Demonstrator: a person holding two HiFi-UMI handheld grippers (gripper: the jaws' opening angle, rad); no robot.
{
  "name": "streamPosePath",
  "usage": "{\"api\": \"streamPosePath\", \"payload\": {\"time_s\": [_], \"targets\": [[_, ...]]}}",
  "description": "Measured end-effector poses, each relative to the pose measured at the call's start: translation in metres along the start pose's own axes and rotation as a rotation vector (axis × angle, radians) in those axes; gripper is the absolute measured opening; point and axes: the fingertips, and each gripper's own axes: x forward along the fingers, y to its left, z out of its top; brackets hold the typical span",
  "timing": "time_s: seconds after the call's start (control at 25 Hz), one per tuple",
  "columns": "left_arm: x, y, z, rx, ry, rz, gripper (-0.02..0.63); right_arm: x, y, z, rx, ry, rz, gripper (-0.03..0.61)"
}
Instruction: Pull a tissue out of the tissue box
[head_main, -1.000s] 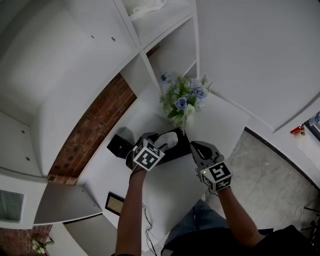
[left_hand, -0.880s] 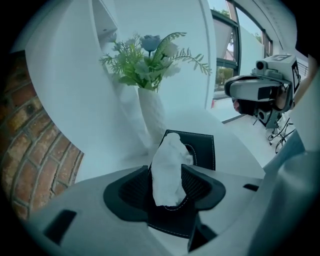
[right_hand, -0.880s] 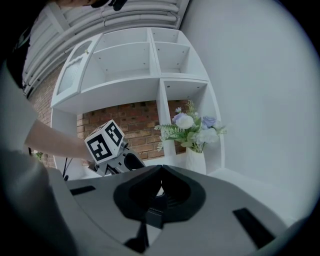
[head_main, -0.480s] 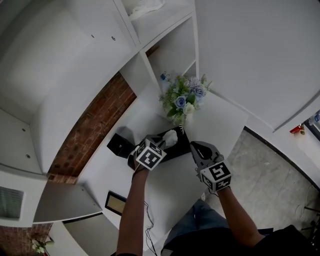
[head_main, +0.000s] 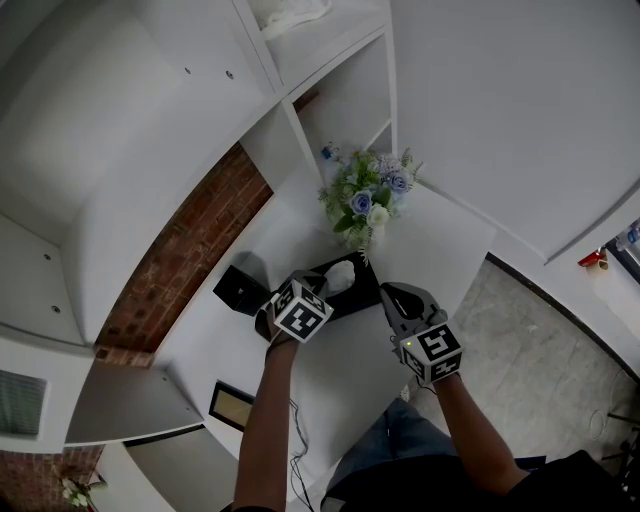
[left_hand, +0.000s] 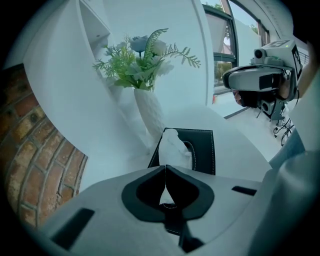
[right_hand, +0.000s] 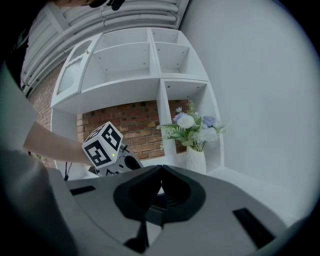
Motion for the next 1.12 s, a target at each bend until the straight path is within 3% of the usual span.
{"api": "streamPosePath", "payload": {"time_s": [1.12], "targets": [[-0.08,0.065,0.038,-0.025,-0.253,0.341,0.011,0.006,0.013,0.015,-0.025,-0.022,0.007,-0.002]]}}
